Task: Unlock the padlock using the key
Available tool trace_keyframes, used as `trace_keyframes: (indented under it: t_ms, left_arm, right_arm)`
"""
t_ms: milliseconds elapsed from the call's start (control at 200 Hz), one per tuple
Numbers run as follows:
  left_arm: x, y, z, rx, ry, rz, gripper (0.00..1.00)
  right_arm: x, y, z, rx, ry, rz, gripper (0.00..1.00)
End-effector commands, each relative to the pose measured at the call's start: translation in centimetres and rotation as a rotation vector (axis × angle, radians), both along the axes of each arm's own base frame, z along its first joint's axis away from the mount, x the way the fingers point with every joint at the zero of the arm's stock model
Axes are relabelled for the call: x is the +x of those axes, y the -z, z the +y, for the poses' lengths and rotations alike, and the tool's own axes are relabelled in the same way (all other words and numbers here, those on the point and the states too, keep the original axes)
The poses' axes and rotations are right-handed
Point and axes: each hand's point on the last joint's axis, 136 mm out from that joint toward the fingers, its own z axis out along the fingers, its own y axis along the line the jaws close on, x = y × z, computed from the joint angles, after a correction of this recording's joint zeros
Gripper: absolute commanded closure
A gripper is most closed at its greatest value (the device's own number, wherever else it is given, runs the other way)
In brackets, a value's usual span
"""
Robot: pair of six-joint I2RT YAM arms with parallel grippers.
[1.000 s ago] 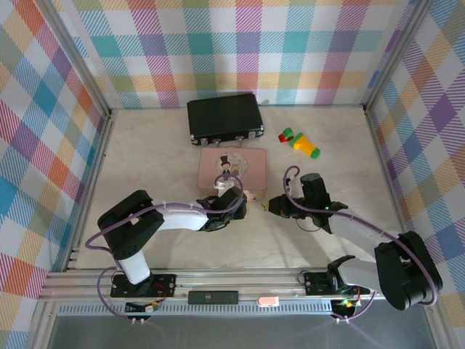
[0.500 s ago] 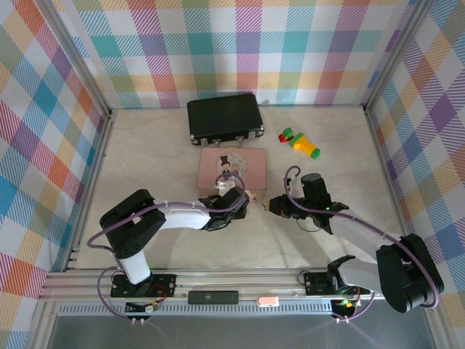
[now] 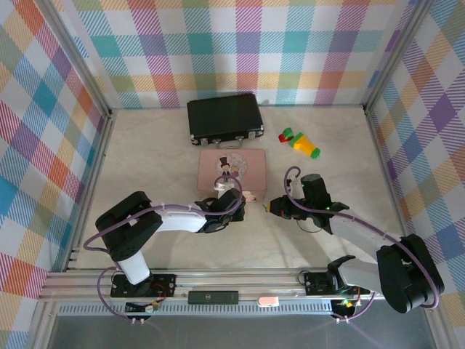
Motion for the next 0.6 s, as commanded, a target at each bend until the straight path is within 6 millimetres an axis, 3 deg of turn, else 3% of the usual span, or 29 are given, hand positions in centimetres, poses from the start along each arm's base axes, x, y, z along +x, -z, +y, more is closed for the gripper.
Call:
trace_keyframes:
  t_ms: [0,110,385,595]
  left_arm:
    - [-3.8,3.7,2.2,0.141,0.083,0.161,0.89]
    - [-3.5,2.6,1.5,0.118,0.087,0.148,1.00]
    - [-2.4,-1.1,-2.2,-0.076,0.068,0.143,1.00]
    - [-1.8,-0.9,-2.5,-0.124,0.035,0.125,1.00]
  right_arm:
    - [0.6,-1.6,0.2,0.017,0.004,-0.033,1.00]
    - [0.7,-1.9,0.1,0.015,0.009,-0.038,1.00]
    - [0.7,-2.4,-0.2,-0.003,0.016,-0.049,1.00]
    - [0.7,-2.9,-0.3,-0.010,0.014,-0.063,1.00]
